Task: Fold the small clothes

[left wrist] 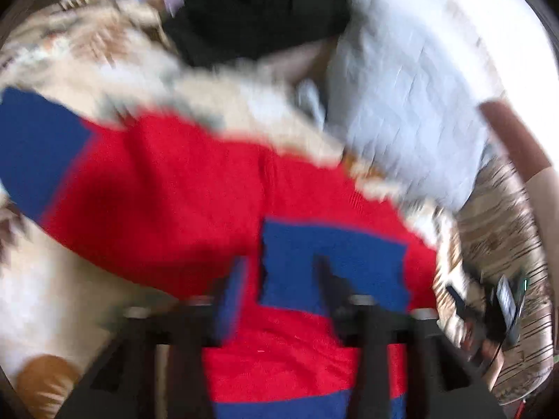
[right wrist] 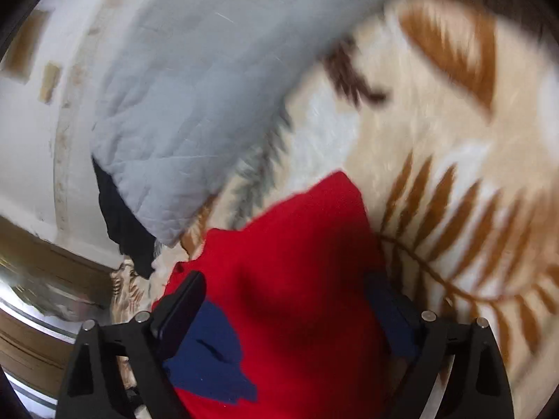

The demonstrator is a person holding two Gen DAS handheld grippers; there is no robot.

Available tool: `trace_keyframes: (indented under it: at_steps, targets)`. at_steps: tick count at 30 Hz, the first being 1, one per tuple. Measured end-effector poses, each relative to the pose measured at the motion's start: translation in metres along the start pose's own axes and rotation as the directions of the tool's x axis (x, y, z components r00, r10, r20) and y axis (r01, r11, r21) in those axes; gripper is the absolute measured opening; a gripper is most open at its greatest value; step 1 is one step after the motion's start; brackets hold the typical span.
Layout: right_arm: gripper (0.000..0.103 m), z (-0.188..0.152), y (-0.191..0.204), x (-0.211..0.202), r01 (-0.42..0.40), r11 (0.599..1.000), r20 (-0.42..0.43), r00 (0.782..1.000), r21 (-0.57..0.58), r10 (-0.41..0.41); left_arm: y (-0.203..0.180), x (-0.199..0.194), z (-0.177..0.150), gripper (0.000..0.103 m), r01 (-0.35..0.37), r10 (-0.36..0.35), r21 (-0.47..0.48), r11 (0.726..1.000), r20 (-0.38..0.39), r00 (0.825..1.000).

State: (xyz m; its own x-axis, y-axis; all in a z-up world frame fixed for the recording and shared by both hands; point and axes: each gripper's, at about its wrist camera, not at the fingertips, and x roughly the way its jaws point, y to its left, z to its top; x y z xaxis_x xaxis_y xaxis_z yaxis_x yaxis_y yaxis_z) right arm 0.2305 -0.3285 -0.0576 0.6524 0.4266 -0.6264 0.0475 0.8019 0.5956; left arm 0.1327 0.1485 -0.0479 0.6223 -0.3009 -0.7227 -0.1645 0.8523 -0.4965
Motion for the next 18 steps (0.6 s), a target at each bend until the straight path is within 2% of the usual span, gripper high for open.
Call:
trace_keyframes:
  at_steps: [1,3,4,6,8,9,10,12,16,17,18]
  targets:
    - [0.095,-0.012,0.013,-0.009,-0.014,0.998,0.019,1.0,-0.056,0.015,0.01,-0.016,0.003,0.077,0.002,-0.002,-0.008,1.0,0.044,0.999]
    - [0.096,-0.043,0.039,-0.023,-0.061,0.987,0.023,0.998,-0.151,0.065,0.038,-0.047,0.01,0.078,0.0,0.007,-0.055,0.998,0.123,0.992]
    - [0.096,-0.065,0.05,-0.027,-0.083,0.978,0.004,0.996,-0.19,0.085,0.065,-0.064,0.016,0.078,-0.006,0.023,-0.112,0.994,0.157,0.987]
    - [0.096,-0.099,0.058,-0.026,-0.076,0.97,-0.031,0.997,-0.229,0.071,0.108,-0.082,0.025,0.078,-0.013,0.054,-0.205,0.979,0.195,0.979]
    - [0.096,-0.132,0.059,-0.021,-0.058,0.958,-0.067,0.997,-0.28,0.04,0.17,-0.096,0.039,0.078,-0.03,0.116,-0.363,0.931,0.22,0.969]
    - [0.096,-0.143,0.058,-0.012,-0.037,0.955,-0.083,0.996,-0.296,0.013,0.186,-0.097,0.043,0.077,-0.029,0.128,-0.401,0.915,0.222,0.966]
    - [0.096,-0.159,0.054,-0.009,-0.029,0.952,-0.11,0.994,-0.305,-0.005,0.215,-0.097,0.052,0.077,-0.028,0.146,-0.465,0.885,0.221,0.964]
    - [0.096,-0.161,0.055,-0.014,-0.024,0.946,-0.087,0.996,-0.324,-0.005,0.24,-0.093,0.062,0.077,-0.024,0.156,-0.516,0.856,0.215,0.964]
    - [0.096,-0.16,0.044,-0.012,-0.048,0.957,-0.099,0.995,-0.285,0.02,0.272,-0.077,0.087,0.076,-0.054,0.187,-0.549,0.834,0.19,0.964]
    - [0.096,-0.16,0.044,-0.01,-0.043,0.955,-0.099,0.995,-0.292,0.015,0.277,-0.071,0.088,0.071,-0.066,0.197,-0.567,0.821,0.173,0.965]
    - [0.096,-0.161,0.045,-0.01,-0.038,0.954,-0.099,0.995,-0.298,0.009,0.282,-0.066,0.089,0.061,-0.08,0.205,-0.58,0.811,0.153,0.967]
